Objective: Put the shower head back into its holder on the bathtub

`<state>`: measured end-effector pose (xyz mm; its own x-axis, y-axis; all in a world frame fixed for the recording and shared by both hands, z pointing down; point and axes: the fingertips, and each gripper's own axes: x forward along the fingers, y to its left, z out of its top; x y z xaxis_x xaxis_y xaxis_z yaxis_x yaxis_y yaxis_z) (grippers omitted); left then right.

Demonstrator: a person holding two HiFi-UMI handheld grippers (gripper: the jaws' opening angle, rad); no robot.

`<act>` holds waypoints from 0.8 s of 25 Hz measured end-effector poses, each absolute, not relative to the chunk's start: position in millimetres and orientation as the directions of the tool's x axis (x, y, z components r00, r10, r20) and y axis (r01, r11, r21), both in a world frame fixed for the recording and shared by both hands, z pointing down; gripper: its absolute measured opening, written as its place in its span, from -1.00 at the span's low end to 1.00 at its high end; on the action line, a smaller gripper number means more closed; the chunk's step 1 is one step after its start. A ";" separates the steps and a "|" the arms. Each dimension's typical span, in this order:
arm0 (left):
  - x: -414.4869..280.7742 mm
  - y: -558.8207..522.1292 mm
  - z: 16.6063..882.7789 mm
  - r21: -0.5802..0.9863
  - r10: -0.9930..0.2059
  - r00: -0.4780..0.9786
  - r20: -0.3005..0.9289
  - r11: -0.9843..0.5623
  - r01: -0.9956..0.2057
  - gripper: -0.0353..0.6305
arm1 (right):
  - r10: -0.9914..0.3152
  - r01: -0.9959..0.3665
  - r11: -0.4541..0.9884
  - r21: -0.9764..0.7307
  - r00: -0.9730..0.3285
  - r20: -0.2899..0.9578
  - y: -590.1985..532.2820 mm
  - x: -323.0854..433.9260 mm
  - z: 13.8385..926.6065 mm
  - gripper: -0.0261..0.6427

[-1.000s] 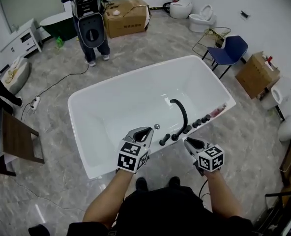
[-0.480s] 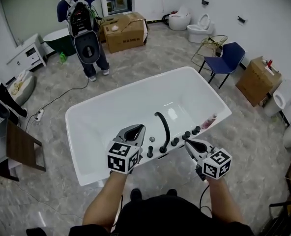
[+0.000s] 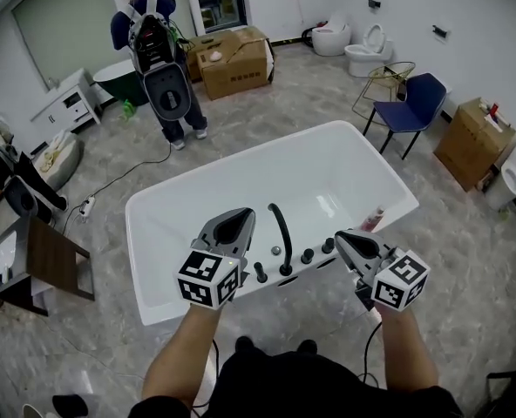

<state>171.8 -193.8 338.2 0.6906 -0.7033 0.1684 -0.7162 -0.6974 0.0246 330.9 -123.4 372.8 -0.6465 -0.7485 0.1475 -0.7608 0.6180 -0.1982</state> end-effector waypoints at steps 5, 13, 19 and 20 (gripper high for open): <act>166.2 -200.5 321.4 0.076 -0.718 0.687 0.115 -0.683 -0.726 -0.83 | -0.771 -0.759 0.625 -0.181 -0.637 0.011 -135.5 332.5 334.2 -0.87; 138.5 -193.1 310.6 0.074 -0.711 0.702 0.042 -0.699 -0.712 -0.85 | -0.780 -0.764 0.619 -0.183 -0.625 -0.034 -145.4 309.2 322.0 -0.88; 120.3 -203.0 328.5 0.014 -0.756 0.648 0.097 -0.650 -0.760 -0.85 | -0.759 -0.748 0.641 -0.170 -0.651 -0.001 -142.2 287.7 332.5 -0.88; 119.5 -203.2 331.1 0.005 -0.755 0.648 0.102 -0.651 -0.759 -0.85 | -0.759 -0.748 0.641 -0.171 -0.651 0.002 -142.3 285.6 333.6 -0.88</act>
